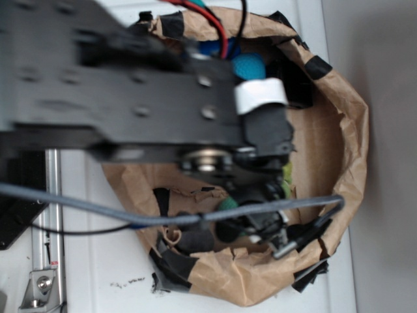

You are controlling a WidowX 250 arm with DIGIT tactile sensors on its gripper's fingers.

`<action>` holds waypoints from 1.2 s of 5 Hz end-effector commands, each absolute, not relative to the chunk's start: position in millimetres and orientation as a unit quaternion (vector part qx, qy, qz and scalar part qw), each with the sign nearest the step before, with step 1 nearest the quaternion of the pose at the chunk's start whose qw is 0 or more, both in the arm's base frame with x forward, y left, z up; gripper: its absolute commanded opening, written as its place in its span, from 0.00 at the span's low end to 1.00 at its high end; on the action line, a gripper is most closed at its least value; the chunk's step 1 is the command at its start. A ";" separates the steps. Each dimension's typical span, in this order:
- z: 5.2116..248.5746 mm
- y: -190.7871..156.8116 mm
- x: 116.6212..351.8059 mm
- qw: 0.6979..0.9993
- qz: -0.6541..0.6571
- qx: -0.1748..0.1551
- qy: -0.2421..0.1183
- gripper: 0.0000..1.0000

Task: Grab the green ball.

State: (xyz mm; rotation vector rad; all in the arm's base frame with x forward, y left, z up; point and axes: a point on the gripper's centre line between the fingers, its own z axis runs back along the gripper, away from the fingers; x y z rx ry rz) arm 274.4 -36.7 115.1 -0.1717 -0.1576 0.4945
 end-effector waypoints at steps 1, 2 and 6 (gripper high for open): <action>68.0 -61.8 279.2 0.970 0.206 -0.132 -0.016 1.00; 48.2 -73.3 266.5 0.974 0.184 -0.129 0.033 0.59; 153.5 -27.2 242.9 0.981 0.113 0.028 -0.155 0.00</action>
